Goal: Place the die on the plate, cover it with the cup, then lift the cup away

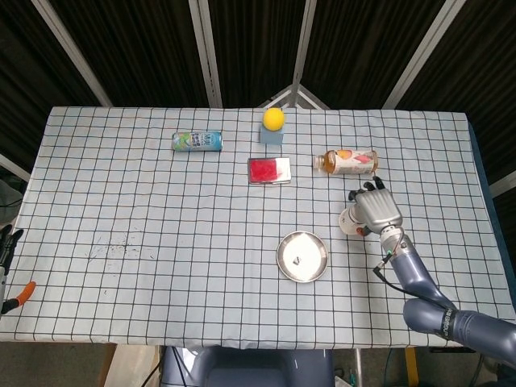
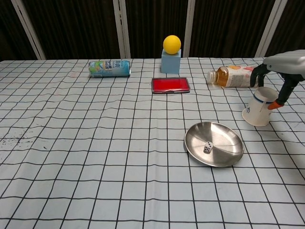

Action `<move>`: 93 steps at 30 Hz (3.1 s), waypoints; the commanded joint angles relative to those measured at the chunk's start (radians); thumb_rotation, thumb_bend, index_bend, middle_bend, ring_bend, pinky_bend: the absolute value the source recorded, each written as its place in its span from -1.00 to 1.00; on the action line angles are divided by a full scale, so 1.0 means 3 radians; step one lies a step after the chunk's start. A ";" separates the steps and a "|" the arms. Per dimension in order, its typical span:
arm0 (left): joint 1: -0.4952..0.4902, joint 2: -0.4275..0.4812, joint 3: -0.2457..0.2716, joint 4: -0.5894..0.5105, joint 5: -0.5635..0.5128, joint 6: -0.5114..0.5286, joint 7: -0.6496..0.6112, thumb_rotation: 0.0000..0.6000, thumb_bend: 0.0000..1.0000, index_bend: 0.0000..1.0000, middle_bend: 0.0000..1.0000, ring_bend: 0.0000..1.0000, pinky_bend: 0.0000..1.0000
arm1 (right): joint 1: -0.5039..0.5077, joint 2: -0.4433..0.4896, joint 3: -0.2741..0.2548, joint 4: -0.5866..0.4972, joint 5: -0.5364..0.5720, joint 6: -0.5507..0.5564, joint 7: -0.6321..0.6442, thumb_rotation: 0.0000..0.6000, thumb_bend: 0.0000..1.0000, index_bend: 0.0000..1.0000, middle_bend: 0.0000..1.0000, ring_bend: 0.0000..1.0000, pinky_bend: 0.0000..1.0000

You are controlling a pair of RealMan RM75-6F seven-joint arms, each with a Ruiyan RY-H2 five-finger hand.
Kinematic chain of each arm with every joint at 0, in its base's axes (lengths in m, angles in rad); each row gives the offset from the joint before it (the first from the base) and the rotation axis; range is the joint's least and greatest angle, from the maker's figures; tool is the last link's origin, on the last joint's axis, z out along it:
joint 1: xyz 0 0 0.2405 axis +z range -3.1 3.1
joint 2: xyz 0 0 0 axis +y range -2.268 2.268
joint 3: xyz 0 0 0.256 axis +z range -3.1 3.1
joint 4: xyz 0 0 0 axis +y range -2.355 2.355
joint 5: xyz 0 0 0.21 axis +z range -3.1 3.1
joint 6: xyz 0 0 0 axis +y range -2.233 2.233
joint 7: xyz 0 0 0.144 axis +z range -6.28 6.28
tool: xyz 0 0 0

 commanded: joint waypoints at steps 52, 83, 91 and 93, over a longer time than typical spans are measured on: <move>-0.0007 0.0064 0.0033 -0.0021 0.0014 -0.0063 -0.0117 1.00 -0.28 -0.96 -1.00 -1.00 -1.00 | -0.0384 0.0377 -0.0381 -0.1790 -0.0844 0.1334 -0.1094 1.00 -0.20 0.03 -0.07 -0.52 -0.87; -0.0028 0.0043 0.0022 -0.0004 -0.0002 -0.0082 -0.0099 1.00 -0.28 -0.96 -1.00 -1.00 -1.00 | -0.0469 -0.0325 -0.0414 -0.1399 -0.1050 0.1181 -0.1208 1.00 -0.20 0.03 -0.07 -0.52 -0.87; -0.0031 0.0044 0.0017 0.0003 -0.0008 -0.0083 -0.0110 1.00 -0.28 -0.96 -1.00 -1.00 -1.00 | -0.0434 -0.0482 -0.0372 -0.1271 -0.0986 0.1082 -0.1232 1.00 -0.20 0.03 -0.07 -0.52 -0.87; -0.0034 0.0046 0.0015 0.0003 -0.0012 -0.0088 -0.0118 1.00 -0.28 -0.96 -1.00 -1.00 -1.00 | -0.0415 -0.0524 -0.0347 -0.1221 -0.0952 0.1044 -0.1224 1.00 -0.20 0.03 -0.07 -0.52 -0.87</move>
